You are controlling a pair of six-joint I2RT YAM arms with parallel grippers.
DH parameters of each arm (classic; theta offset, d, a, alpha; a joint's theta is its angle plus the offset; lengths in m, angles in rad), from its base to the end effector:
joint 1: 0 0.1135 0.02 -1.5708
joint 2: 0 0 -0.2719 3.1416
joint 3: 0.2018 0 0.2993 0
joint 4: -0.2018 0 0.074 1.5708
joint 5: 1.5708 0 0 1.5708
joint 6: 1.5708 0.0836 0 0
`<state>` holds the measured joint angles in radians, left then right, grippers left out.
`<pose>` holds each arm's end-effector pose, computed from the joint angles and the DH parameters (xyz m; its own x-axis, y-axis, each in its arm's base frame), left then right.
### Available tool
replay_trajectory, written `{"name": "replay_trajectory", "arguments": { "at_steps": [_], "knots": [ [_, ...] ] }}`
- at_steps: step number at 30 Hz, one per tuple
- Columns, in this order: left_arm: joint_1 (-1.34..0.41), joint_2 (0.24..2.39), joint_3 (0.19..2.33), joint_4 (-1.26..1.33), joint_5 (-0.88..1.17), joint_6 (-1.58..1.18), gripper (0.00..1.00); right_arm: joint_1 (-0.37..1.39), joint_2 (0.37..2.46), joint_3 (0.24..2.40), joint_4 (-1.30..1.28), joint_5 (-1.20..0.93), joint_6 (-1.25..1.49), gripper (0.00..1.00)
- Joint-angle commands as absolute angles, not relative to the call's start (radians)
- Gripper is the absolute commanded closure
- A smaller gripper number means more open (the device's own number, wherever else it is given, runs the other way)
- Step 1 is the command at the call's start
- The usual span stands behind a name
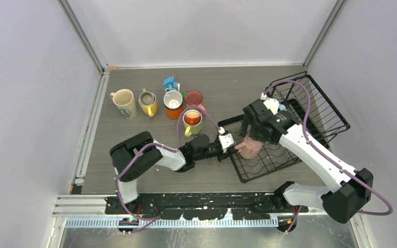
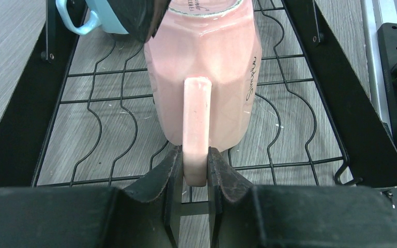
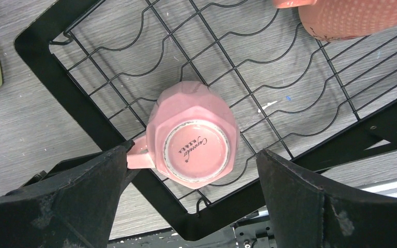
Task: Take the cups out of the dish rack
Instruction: Unload the cup from the dish rack.
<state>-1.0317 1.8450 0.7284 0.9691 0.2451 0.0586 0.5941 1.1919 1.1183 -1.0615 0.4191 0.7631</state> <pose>0.2031 -0.3791 0.1153 -0.0193 0.1430 -0.9895 0.9585 0.2841 0.0223 0.2508 0.1284 0.2681 -0.7980 0.2229 -0.5600 0.2526 0.9673 0.0251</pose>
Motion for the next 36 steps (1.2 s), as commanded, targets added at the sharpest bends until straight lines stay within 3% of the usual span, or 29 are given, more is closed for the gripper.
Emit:
{"name": "replay_trajectory", "arguments": {
  "at_steps": [1, 25, 27, 34, 36],
  "knots": [
    [-1.024, 1.822, 0.699, 0.960, 0.230, 0.071, 1.00, 0.605, 1.200, 1.097, -1.001, 0.446, 0.785, 0.00],
    [-1.026, 1.833, 0.699, 0.960, 0.235, 0.059, 0.98, 0.613, 1.257, 0.966, -0.891, 0.426, 0.812, 0.00],
    [-1.025, 1.833, 0.697, 0.960, 0.233, 0.056, 0.93, 0.613, 1.258, 0.963, -0.885, 0.424, 0.811, 0.00],
    [-1.026, 1.829, 0.706, 0.940, 0.214, 0.030, 0.52, 0.613, 1.256, 0.959, -0.885, 0.423, 0.811, 0.00],
    [-1.026, 1.826, 0.707, 0.940, 0.205, 0.024, 0.31, 0.613, 1.253, 0.959, -0.885, 0.423, 0.810, 0.00]
  ]
}}
